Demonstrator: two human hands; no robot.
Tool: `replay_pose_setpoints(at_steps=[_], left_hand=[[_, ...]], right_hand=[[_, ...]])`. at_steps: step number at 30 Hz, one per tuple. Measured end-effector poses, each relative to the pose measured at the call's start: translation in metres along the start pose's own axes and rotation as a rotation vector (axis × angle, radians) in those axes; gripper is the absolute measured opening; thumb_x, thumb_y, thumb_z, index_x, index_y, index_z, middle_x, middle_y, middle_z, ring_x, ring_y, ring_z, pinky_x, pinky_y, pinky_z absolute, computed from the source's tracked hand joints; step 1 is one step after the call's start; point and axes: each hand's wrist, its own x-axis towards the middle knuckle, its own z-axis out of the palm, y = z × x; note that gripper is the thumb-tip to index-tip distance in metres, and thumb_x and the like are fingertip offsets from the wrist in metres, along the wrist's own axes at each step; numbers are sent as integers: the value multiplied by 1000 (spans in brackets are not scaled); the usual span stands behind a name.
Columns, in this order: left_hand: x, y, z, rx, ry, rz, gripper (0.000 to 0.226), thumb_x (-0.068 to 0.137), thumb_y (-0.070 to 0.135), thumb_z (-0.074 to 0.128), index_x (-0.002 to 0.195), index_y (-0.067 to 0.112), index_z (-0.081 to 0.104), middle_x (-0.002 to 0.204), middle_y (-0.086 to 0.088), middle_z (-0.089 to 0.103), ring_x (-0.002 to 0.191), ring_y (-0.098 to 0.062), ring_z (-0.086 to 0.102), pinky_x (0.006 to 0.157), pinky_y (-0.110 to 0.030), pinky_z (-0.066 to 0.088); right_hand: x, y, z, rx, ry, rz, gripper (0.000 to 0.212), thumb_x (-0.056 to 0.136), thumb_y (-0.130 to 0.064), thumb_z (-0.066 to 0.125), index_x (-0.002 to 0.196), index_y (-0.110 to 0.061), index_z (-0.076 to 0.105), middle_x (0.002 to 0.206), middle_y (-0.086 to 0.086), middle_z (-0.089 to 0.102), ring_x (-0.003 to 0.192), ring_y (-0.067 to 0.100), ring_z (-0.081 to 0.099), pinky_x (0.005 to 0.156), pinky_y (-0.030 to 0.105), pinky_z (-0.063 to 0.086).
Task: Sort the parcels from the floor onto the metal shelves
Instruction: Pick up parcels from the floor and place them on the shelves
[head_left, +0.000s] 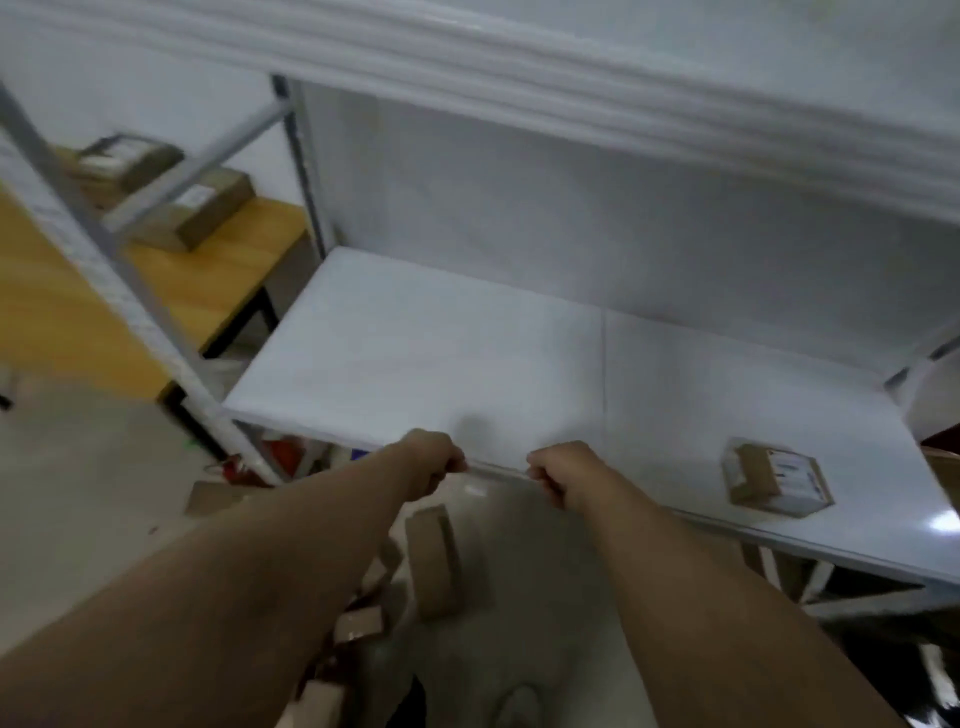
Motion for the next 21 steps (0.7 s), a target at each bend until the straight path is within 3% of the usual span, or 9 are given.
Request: replay_pose_setpoints(at_steps=[3, 6, 9, 12, 16, 21], left_hand=[[-6, -64, -87, -134, 105, -46, 32, 92, 2, 50, 61, 9, 45, 59, -8, 35, 35, -14, 24, 36, -13, 19], [-10, -125, -156, -307, 208, -131, 21, 94, 5, 48, 73, 7, 49, 66, -8, 46, 43, -13, 28, 35, -14, 25], [-20, -176, -200, -373, 271, -217, 7, 91, 1, 51, 90, 3, 57, 54, -5, 50, 34, -8, 35, 29, -12, 26], [-20, -219, -222, -381, 277, -309, 13, 94, 13, 53, 85, 6, 60, 38, 0, 52, 33, -8, 39, 32, -13, 31], [0, -264, -235, -455, 263, -396, 11, 96, 8, 51, 94, 3, 61, 62, -6, 58, 48, -13, 48, 38, -18, 36], [40, -317, -241, -607, 219, -432, 12, 96, 7, 51, 86, 6, 58, 75, -7, 63, 62, -14, 56, 52, -25, 42]], right_hand=[[-17, -14, 99, -76, -86, -46, 19, 90, 1, 59, 72, -5, 59, 57, 8, 55, 39, 12, 43, 40, 18, 31], [-33, -21, 190, -84, -183, -71, 19, 97, -5, 54, 79, -7, 58, 64, 7, 56, 39, 9, 42, 38, 16, 32], [-46, -13, 265, -129, -276, -51, 15, 98, -10, 55, 86, -7, 62, 69, 7, 62, 53, 13, 54, 49, 23, 45], [-48, 6, 316, -191, -376, 25, 10, 97, -15, 59, 99, -9, 67, 76, 6, 67, 67, 16, 61, 59, 27, 51], [-28, 28, 360, -259, -361, 88, 10, 99, -13, 57, 96, -8, 65, 78, 8, 67, 67, 18, 62, 58, 28, 52], [19, 54, 398, -274, -300, 145, 15, 98, -9, 56, 86, -7, 64, 73, 8, 64, 57, 15, 59, 47, 23, 48]])
